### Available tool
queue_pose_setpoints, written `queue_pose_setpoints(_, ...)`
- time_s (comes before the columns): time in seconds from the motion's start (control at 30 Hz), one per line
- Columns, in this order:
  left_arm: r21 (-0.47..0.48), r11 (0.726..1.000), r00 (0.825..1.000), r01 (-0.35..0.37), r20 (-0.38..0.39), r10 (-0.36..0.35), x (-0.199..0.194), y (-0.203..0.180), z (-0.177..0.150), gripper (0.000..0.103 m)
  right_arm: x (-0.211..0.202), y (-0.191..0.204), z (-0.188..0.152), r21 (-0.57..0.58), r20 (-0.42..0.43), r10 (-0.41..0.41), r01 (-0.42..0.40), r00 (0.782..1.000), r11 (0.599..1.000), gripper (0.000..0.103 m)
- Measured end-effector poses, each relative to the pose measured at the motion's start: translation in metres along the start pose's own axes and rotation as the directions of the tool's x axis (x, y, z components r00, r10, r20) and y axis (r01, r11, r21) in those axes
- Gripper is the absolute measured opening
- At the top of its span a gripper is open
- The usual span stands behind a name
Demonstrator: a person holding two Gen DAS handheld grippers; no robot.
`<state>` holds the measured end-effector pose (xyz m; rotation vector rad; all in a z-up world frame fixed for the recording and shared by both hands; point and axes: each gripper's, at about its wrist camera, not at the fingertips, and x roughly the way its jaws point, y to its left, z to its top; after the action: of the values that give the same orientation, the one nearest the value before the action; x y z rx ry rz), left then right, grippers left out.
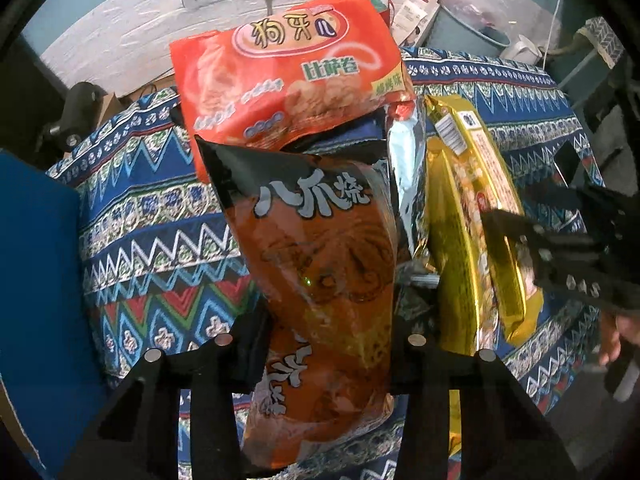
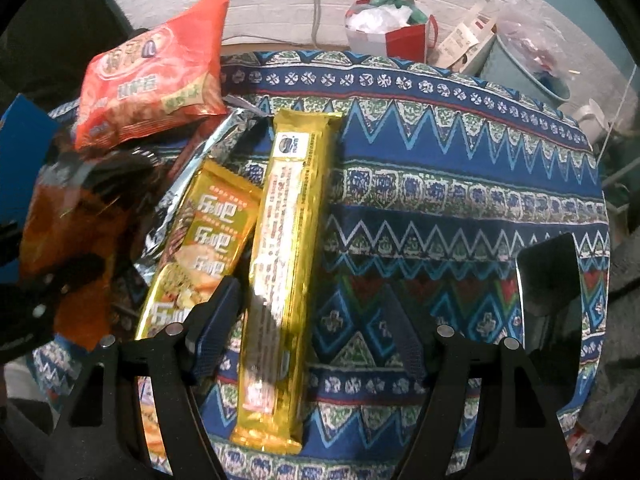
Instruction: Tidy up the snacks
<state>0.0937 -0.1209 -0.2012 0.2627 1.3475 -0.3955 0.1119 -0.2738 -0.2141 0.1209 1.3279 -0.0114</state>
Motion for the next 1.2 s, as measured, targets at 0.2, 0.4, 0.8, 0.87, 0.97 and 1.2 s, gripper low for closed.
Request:
queue_pose_setpoints(0.2,-0.016,1.000,1.000,-0.006,0.001,0.006,-0.006,0.017,-0.014,0.044,0.009,0.004,0.003,-0.011,-0.001,-0.017,0.017,1.000,1.000,0.063)
queue_pose_setpoints(0.4,-0.030,1.000,1.000,-0.006,0.010,0.006,-0.011,0.028,-0.019,0.044,0.019,0.011,-0.001,-0.041,0.009,-0.039,0.040,0.999,0.998,0.047)
queue_pose_setpoints(0.8,-0.031,1.000,0.998,-0.006,0.061,0.008,-0.043,0.026,-0.021,0.044,-0.008,0.014,-0.020,-0.055,0.043,-0.048,0.051,0.998,0.997,0.030)
queue_pose_setpoints(0.87,-0.024,1.000,0.997,-0.016,0.071,0.017,-0.048,0.026,-0.023,0.044,-0.016,0.012,-0.019,-0.047,0.056,-0.040,0.043,0.998,0.998,0.030)
queue_pose_setpoints(0.97,-0.018,0.999,0.996,-0.034,0.084,0.036,-0.053,0.022,-0.024,0.044,-0.027,0.012,-0.017,-0.040,0.078,-0.030,0.033,0.996,0.999,0.030)
queue_pose_setpoints(1.2,-0.033,0.998,0.992,-0.047,0.112,0.051,-0.067,0.028,-0.027,0.044,-0.053,0.017,-0.019,-0.041,0.115,-0.015,0.020,0.993,0.999,0.030)
